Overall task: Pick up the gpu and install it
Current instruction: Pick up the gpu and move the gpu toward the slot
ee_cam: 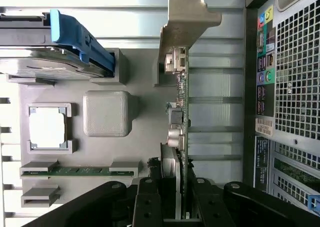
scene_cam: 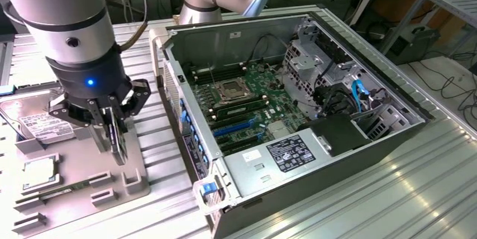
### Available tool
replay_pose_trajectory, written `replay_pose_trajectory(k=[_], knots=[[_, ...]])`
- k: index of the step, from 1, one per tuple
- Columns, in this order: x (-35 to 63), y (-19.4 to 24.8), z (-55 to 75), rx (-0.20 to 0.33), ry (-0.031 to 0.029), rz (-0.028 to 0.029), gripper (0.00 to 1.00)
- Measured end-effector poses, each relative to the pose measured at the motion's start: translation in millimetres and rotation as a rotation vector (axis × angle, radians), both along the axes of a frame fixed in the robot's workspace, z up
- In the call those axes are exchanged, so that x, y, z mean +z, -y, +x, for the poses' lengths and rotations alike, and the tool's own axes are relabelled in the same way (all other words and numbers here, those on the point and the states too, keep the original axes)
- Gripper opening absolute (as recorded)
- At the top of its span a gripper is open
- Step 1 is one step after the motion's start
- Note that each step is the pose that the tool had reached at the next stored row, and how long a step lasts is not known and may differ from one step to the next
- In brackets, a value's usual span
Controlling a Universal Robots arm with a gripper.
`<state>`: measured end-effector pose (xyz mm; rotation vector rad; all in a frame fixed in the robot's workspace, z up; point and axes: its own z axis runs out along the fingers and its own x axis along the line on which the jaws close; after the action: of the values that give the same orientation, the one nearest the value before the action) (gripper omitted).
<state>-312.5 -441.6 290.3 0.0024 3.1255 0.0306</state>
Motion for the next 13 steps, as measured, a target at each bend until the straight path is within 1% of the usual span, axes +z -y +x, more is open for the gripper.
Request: replay_pose_trajectory(k=[1,8,13], knots=[[12.5,0.0,0.1,0.000,0.0000,0.0000,0.28],[19.7,0.0,0.1,0.000,0.0000,0.0000,0.28],[23.2,0.0,0.1,0.000,0.0000,0.0000,0.28]])
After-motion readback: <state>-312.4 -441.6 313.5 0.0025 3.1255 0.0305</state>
